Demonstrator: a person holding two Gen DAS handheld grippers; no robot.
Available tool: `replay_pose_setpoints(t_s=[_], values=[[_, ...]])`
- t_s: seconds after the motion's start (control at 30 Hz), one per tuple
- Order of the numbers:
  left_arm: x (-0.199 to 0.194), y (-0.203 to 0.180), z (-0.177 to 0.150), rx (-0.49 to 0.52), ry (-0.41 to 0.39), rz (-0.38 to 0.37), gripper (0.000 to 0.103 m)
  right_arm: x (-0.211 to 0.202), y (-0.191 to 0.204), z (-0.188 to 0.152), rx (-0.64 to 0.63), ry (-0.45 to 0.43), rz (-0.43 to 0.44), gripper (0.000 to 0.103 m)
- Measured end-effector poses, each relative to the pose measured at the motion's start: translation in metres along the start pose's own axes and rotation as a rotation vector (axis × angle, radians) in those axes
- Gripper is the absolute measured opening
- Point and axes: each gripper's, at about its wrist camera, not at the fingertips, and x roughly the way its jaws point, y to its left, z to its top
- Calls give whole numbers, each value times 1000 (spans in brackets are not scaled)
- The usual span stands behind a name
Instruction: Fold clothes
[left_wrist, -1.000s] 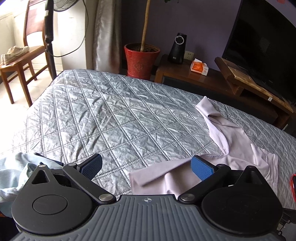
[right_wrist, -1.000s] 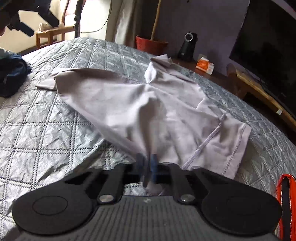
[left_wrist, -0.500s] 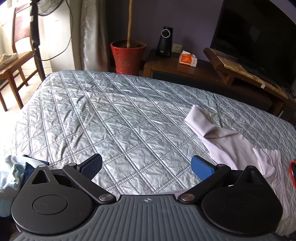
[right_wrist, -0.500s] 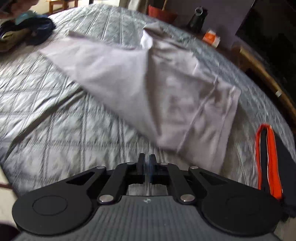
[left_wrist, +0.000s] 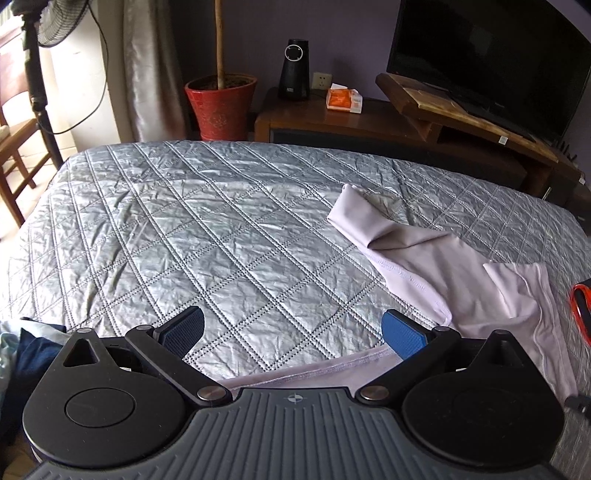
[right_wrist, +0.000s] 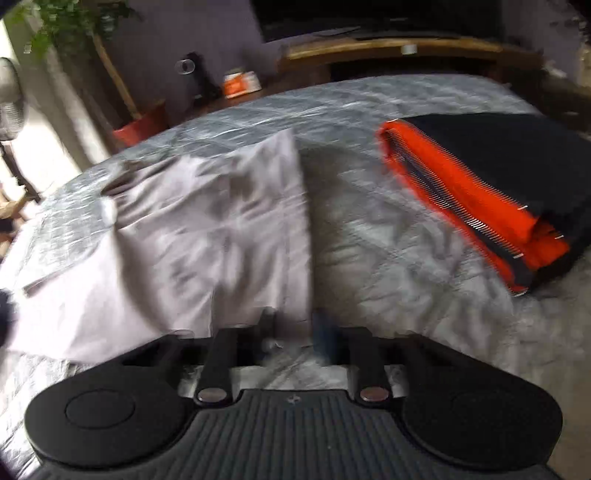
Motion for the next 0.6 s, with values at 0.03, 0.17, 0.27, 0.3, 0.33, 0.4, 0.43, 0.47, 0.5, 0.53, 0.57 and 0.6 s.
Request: replay_pose_setpoints(t_s=[0.03,0.17,0.27,0.3,0.33,0.4,0.43,0.47,0.5,0.53,0.57,0.6], values=[[1,-1,1,-3,1,-2,103,-1,3,-2,-13,5,6,18],[4,-6,0,6,8,-4,103,-10,6,-7,-60,9,-23,18],[6,-11,-2,17,12,-3,103,-17,6,-10,-153,25,-116,19],[7,-12,-2,19,13,-4,103,-18,5,-10,-167,45,-124,19],[7,-13,-2,20,14,-5,103,-20,5,-10,-177,66,-120,20],[8,-14,-3,22,16,-4,103,-23,6,-9,-210,99,-128,20],[8,-14,-3,24,17,-3,103,-27,11,-9,-255,94,-168,23],[8,-14,-4,25,18,-3,103,-31,16,-7,-288,81,-203,24],[9,-14,-4,26,19,-2,103,-36,18,-2,-290,55,-218,24],[9,-14,-4,26,20,-1,103,-40,17,7,-272,19,-211,24],[9,-13,-4,24,20,0,103,-45,17,13,-250,-18,-199,24],[9,-12,-3,21,19,2,103,-51,19,18,-226,-51,-173,28]])
